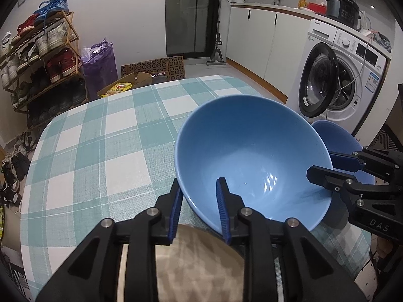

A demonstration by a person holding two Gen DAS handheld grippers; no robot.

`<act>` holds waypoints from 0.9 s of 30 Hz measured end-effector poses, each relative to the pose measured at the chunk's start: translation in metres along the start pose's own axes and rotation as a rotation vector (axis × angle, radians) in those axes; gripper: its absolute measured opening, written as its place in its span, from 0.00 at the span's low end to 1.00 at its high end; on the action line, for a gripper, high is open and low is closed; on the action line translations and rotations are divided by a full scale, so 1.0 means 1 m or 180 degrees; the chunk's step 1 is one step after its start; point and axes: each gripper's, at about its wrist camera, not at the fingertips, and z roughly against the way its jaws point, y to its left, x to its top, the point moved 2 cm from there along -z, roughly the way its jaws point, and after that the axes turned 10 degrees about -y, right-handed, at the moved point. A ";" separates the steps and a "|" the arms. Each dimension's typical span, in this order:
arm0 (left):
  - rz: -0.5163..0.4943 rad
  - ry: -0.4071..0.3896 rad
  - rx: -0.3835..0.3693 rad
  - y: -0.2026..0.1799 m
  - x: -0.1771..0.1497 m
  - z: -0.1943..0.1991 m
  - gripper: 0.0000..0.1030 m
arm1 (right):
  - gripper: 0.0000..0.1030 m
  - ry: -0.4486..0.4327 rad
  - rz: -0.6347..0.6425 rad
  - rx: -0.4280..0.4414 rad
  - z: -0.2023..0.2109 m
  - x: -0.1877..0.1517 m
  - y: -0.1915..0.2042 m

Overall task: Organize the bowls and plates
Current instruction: 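Lower the held blue bowl into the other blue bowl with both grippers, then open both grippers and pull back from the nested bowls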

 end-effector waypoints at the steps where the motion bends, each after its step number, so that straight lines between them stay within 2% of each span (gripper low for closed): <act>1: 0.0010 0.0001 -0.0010 0.000 0.000 0.000 0.28 | 0.33 0.0002 0.0014 -0.0014 -0.001 0.000 0.001; 3: 0.0019 0.0012 -0.0012 0.002 0.000 -0.001 0.29 | 0.36 0.0001 0.0032 -0.0014 -0.001 -0.001 0.002; 6: 0.0057 0.0072 -0.0045 0.004 -0.002 -0.004 0.36 | 0.40 -0.0011 0.0045 -0.0020 0.001 -0.001 0.004; 10: 0.0056 0.0091 -0.0052 0.004 -0.004 -0.006 0.39 | 0.45 -0.0059 0.0097 0.0007 0.005 0.000 0.006; 12: 0.0051 0.0117 -0.0026 0.004 -0.005 -0.007 0.46 | 0.46 -0.0069 0.0099 0.0005 0.006 0.000 0.006; 15: 0.0059 0.0143 -0.0001 0.005 -0.007 -0.008 0.48 | 0.57 -0.0079 0.0143 -0.0003 0.007 -0.001 0.008; 17: 0.0066 0.0148 -0.0006 0.005 -0.007 -0.007 0.48 | 0.59 -0.0138 0.0205 0.0015 0.011 -0.001 0.011; 19: 0.0082 0.0153 -0.0007 0.006 -0.007 -0.007 0.49 | 0.70 -0.0218 0.0257 -0.0024 0.015 0.001 0.012; 21: 0.0081 0.0148 -0.0029 0.006 -0.006 -0.005 0.49 | 0.75 -0.0235 0.0250 -0.0026 0.017 0.002 0.010; 25: 0.0038 0.0103 -0.0039 0.003 -0.004 0.000 0.51 | 0.83 -0.0253 0.0177 -0.0033 0.019 0.003 0.004; 27: 0.0025 0.0091 -0.0053 0.002 -0.003 0.002 0.60 | 0.83 -0.0280 0.0136 -0.0043 0.021 0.003 0.001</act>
